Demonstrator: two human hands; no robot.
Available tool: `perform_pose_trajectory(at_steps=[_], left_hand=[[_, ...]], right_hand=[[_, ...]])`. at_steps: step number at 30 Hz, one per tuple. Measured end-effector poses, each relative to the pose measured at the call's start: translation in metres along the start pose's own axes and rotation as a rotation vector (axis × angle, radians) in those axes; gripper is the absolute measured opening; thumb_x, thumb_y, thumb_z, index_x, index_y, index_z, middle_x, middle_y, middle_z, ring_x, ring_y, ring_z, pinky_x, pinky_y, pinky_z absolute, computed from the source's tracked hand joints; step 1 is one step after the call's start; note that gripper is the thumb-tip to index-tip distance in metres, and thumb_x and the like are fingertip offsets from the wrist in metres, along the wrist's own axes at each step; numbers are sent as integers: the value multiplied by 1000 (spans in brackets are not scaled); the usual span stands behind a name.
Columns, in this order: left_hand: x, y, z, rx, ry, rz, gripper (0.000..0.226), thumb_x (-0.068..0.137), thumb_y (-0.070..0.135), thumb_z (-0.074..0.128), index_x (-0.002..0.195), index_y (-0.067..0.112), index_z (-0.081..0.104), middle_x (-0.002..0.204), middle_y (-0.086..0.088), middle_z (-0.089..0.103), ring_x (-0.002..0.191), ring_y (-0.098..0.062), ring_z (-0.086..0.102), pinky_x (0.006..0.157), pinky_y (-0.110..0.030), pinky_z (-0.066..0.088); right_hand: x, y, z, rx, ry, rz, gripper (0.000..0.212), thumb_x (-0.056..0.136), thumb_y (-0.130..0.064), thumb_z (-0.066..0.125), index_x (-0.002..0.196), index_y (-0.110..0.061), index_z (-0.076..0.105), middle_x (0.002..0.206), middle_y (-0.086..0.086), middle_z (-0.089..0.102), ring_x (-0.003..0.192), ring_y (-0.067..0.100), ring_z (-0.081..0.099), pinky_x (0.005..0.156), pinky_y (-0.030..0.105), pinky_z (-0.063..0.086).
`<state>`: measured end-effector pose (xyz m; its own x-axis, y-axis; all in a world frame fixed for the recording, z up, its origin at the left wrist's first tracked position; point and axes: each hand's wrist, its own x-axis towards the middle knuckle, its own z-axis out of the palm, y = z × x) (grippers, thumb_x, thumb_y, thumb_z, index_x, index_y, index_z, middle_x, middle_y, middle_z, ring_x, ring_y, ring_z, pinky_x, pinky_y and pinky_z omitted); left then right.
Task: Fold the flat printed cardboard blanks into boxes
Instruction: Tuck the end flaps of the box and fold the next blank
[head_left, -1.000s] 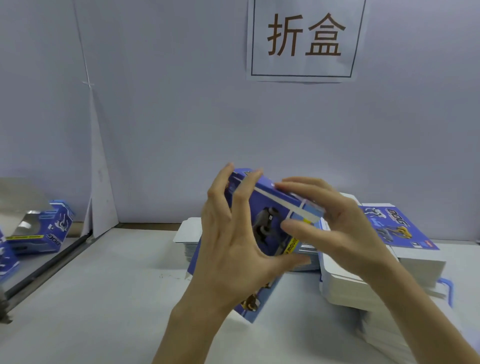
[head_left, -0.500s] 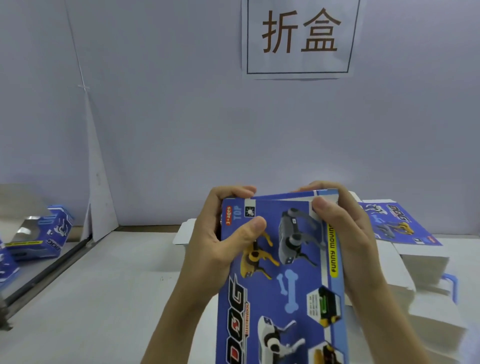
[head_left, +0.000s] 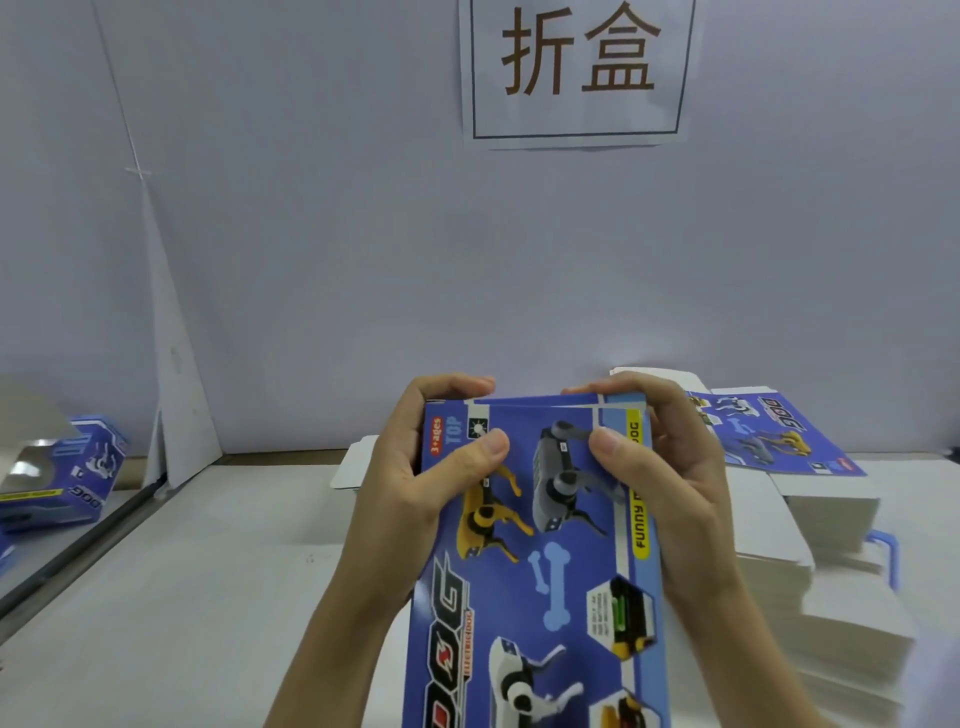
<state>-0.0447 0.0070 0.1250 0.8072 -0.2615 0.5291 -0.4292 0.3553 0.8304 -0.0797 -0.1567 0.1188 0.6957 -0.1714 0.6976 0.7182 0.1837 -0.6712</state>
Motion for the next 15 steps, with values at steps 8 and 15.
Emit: perform_pose_trajectory(at_steps=[8, 15], left_hand=[[1, -2, -3, -4, 40, 34, 15, 71, 19, 66, 78, 31, 66, 109, 10, 68, 85, -28, 72, 57, -29, 58], [1, 0, -2, 58, 43, 75, 14, 72, 22, 68, 80, 33, 66, 90, 9, 71, 71, -25, 71, 52, -29, 57]], right_hand=[[-1, 6, -1, 3, 8, 14, 18, 84, -6, 58, 90, -20, 68, 86, 4, 73, 73, 21, 73, 56, 27, 56], [0, 7, 0, 9, -6, 30, 15, 79, -19, 63, 92, -22, 70, 90, 6, 72, 75, 27, 71, 57, 32, 57]])
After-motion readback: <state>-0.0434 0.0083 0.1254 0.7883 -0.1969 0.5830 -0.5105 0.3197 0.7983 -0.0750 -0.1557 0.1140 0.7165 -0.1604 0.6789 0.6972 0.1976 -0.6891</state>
